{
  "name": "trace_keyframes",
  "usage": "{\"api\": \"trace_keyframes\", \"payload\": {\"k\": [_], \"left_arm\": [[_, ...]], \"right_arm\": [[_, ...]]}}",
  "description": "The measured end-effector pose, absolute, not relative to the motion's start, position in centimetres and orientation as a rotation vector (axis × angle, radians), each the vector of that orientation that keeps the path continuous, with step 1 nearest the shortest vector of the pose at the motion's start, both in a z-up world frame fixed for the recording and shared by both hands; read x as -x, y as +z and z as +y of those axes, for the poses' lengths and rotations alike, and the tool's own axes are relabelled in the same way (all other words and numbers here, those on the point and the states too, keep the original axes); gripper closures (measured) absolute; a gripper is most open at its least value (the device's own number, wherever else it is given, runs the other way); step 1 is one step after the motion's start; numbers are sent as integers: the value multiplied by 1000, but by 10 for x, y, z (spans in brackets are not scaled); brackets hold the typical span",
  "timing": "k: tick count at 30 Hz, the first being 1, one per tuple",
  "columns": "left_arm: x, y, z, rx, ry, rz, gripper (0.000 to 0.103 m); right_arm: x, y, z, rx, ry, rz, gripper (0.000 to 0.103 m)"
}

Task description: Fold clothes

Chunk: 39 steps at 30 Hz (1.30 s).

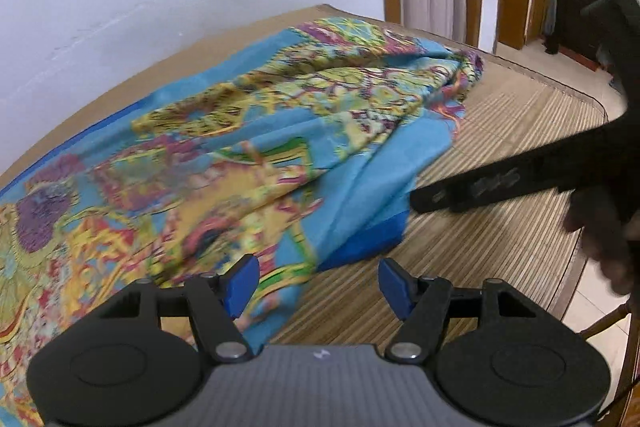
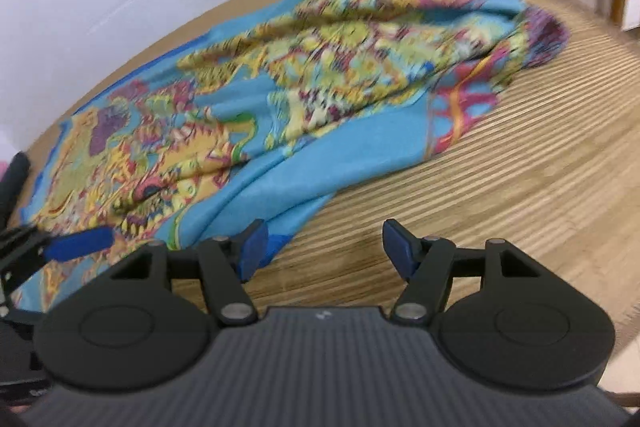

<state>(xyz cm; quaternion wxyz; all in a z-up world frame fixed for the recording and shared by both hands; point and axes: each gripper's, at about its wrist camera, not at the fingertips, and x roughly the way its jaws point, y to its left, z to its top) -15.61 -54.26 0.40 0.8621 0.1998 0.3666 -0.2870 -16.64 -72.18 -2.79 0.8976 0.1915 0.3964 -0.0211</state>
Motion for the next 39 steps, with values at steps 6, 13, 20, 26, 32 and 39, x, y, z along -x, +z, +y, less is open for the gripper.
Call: {"api": "trace_keyframes", "payload": {"k": [6,13,20,26,32,39], "left_arm": [[160,-5,-582,-421,-452,791,35],[170,-8,-636,-324,-258,780,35],[167,-3,-685,-393,-97,623,35],[184,4,-695,-439,-31,517,94],[237,33,-689,-402,-139,571,97],[259,20,-723,-336,-108,814,91]], "right_arm": [[123,-40,-741,-382,161,742,97],[107,20,-788,-474,442,655,97],[109,61,-805,-572,545,710,97],[128,68,-811,-565,539,748,97],[149,61,-829,-550,583,781,94],[156,28,-883,-466,514,931,68]]}}
